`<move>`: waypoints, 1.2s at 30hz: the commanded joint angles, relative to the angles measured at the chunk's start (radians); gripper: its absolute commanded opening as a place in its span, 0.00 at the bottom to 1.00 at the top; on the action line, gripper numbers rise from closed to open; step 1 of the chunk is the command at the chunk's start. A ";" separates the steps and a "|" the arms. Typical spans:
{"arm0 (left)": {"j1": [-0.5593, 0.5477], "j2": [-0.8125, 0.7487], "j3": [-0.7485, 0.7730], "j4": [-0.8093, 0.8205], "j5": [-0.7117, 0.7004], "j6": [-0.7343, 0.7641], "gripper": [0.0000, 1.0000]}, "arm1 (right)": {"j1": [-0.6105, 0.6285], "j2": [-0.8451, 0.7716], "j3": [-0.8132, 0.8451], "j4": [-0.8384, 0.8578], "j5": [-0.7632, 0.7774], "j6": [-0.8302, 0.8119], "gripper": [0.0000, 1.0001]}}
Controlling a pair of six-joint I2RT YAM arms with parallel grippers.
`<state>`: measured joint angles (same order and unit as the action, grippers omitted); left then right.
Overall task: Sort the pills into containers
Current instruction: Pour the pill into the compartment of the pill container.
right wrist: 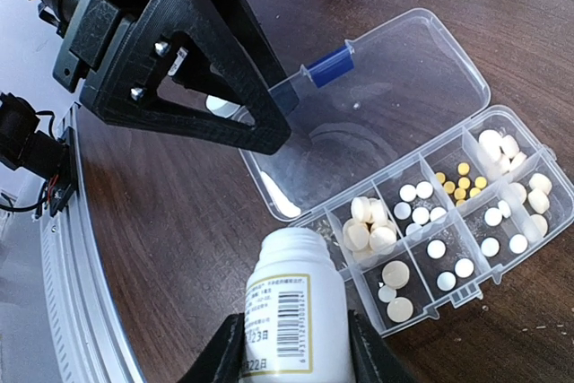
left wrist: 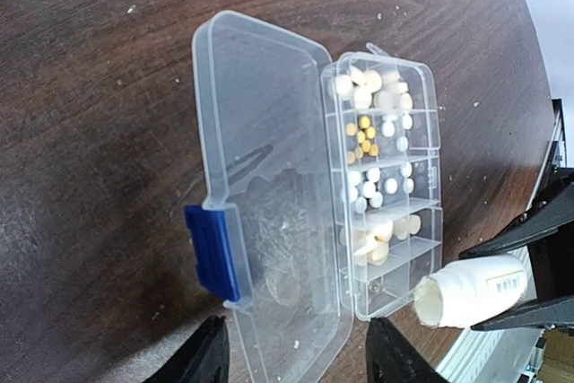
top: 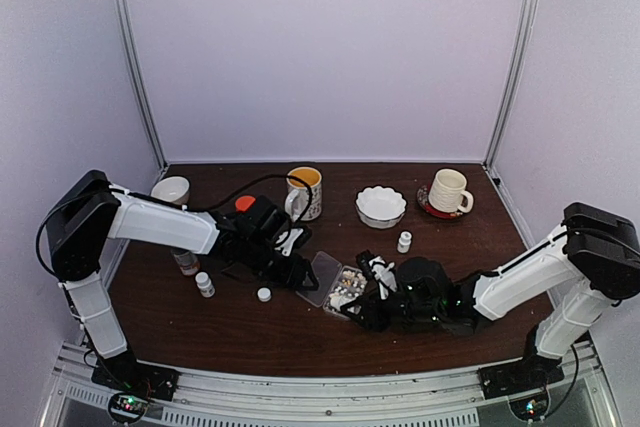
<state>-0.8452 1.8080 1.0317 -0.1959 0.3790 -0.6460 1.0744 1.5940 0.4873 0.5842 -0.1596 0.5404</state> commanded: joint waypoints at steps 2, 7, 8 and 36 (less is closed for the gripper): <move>0.003 0.013 0.028 0.005 0.009 0.017 0.55 | -0.004 -0.017 0.008 0.001 0.002 -0.015 0.00; 0.004 0.010 0.025 0.004 0.010 0.017 0.55 | -0.004 -0.033 -0.067 0.133 0.015 0.006 0.00; 0.003 0.008 0.025 0.004 0.008 0.017 0.55 | -0.004 -0.033 -0.076 0.148 0.015 0.006 0.00; 0.004 -0.011 0.038 -0.031 -0.017 0.019 0.55 | -0.008 -0.006 -0.202 0.361 -0.015 0.028 0.00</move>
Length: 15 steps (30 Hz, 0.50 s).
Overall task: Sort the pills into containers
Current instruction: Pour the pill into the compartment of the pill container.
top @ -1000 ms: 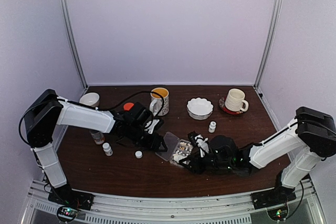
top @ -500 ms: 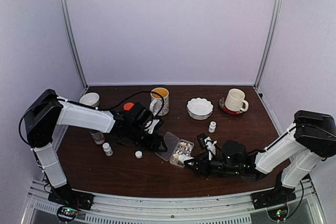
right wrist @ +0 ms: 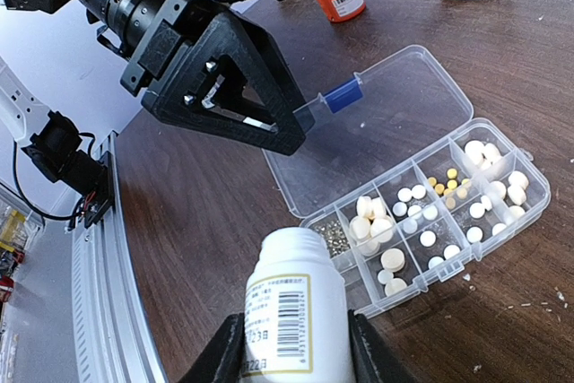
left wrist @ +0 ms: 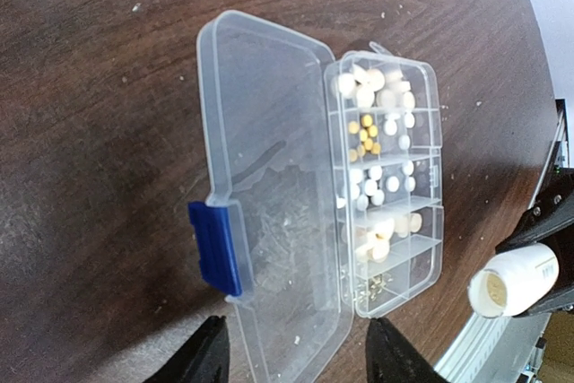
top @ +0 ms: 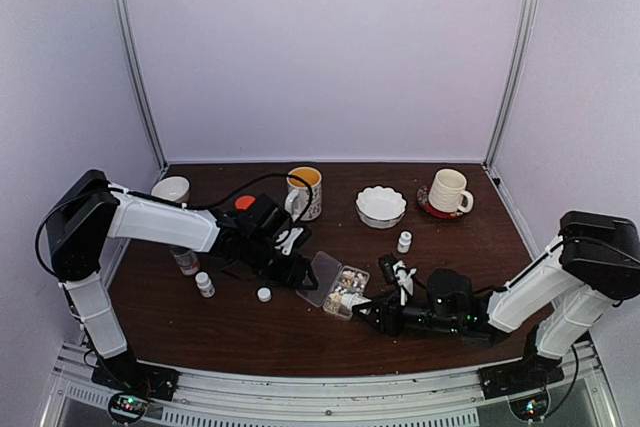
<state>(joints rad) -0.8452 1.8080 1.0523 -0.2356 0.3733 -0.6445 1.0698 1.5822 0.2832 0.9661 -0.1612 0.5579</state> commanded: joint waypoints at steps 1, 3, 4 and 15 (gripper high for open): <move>0.003 -0.012 0.016 0.010 -0.012 0.017 0.55 | -0.005 0.010 0.006 -0.028 -0.015 0.013 0.00; 0.003 -0.013 0.014 0.012 -0.011 0.017 0.55 | -0.004 0.016 0.013 -0.043 -0.014 0.020 0.00; 0.003 -0.013 0.014 0.012 -0.011 0.017 0.55 | -0.004 0.016 0.017 -0.056 -0.012 0.021 0.00; 0.003 -0.007 0.021 0.018 -0.004 0.022 0.55 | -0.004 -0.011 0.047 -0.174 -0.006 -0.003 0.00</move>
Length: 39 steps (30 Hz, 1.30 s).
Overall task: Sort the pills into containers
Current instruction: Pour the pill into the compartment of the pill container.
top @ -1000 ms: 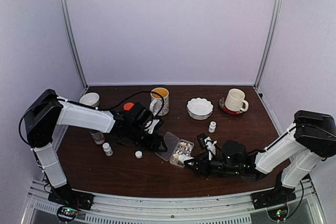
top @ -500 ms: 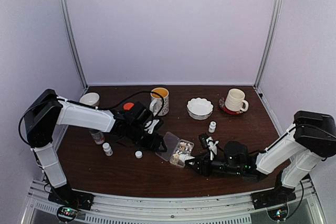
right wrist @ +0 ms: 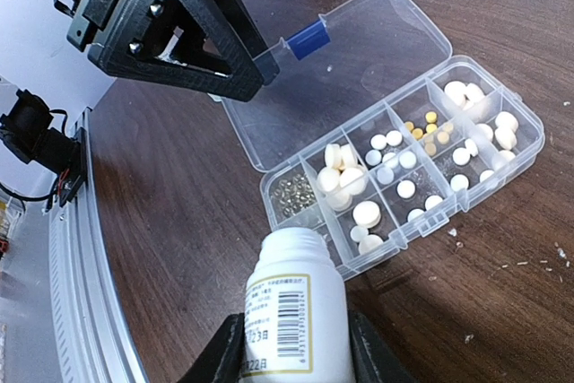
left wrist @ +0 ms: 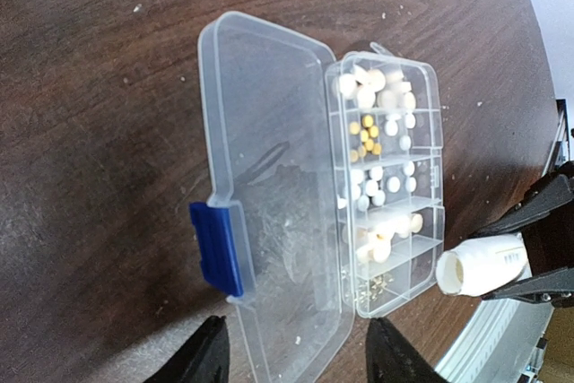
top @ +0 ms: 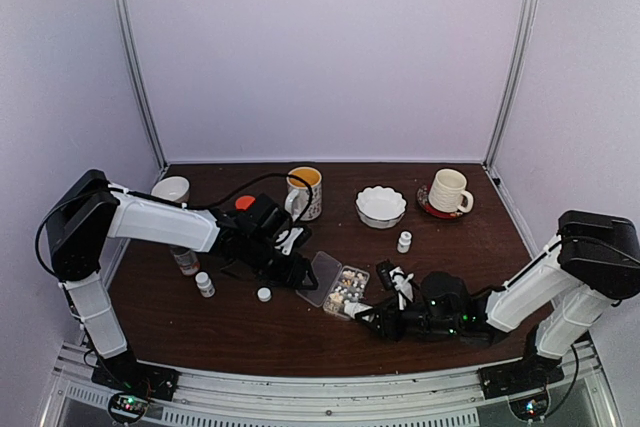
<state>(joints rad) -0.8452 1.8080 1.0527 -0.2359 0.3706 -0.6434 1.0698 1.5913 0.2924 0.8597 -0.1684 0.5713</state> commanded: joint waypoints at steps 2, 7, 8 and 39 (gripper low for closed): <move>0.004 -0.006 0.021 0.018 -0.002 0.021 0.55 | -0.004 -0.031 0.057 -0.118 0.004 -0.026 0.00; 0.004 -0.004 0.018 0.018 -0.004 0.021 0.55 | -0.004 -0.063 0.061 -0.150 0.013 -0.043 0.00; 0.004 -0.004 0.018 0.018 -0.004 0.021 0.55 | -0.004 -0.063 0.064 -0.161 0.014 -0.047 0.00; 0.003 -0.021 0.018 -0.002 -0.022 0.029 0.55 | 0.005 -0.082 0.092 -0.234 0.004 -0.080 0.00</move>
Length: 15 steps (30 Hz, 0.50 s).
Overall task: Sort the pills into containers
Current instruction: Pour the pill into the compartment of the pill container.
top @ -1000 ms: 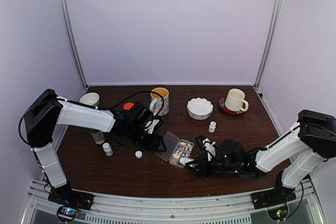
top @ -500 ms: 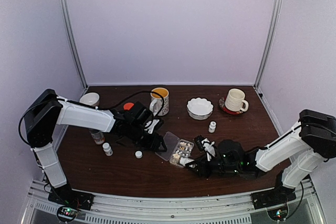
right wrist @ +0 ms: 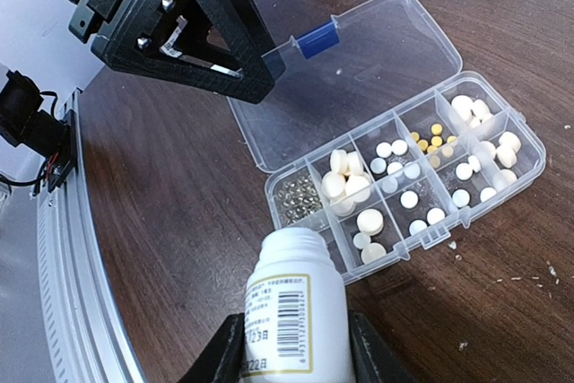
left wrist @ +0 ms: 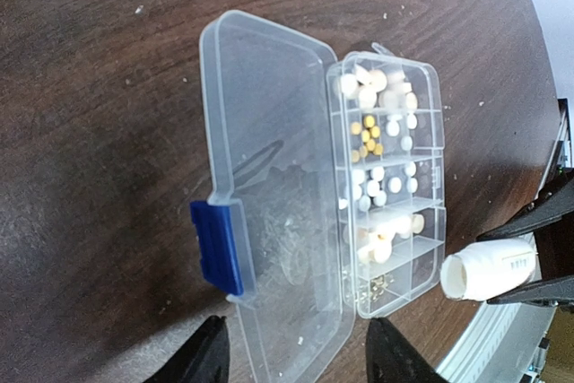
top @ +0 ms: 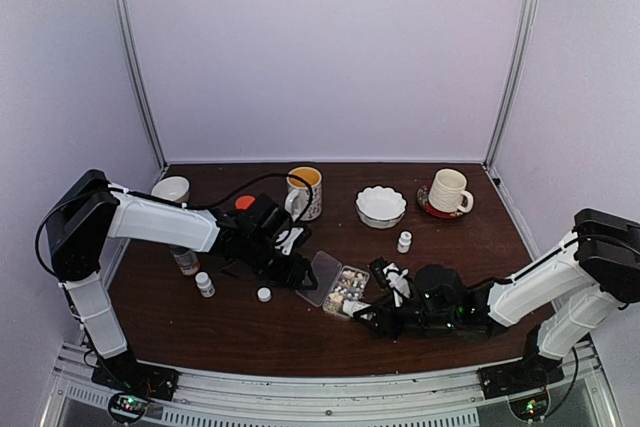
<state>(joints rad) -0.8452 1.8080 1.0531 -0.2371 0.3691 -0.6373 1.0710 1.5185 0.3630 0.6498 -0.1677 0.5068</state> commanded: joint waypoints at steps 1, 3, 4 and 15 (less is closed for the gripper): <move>0.003 -0.023 0.018 -0.004 -0.024 0.024 0.55 | 0.006 -0.015 0.014 -0.005 0.000 -0.014 0.00; 0.003 -0.029 0.021 -0.015 -0.031 0.028 0.55 | 0.006 -0.026 0.000 0.014 0.015 -0.004 0.00; 0.004 -0.032 0.022 -0.021 -0.035 0.030 0.55 | 0.006 -0.026 0.010 -0.012 0.023 -0.009 0.00; 0.005 -0.103 0.040 -0.131 -0.141 0.067 0.57 | 0.012 -0.023 0.012 -0.003 0.017 -0.007 0.00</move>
<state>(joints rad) -0.8452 1.7573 1.0584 -0.3202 0.2871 -0.6044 1.0775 1.5089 0.3744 0.6163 -0.1673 0.4969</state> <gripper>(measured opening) 0.566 0.345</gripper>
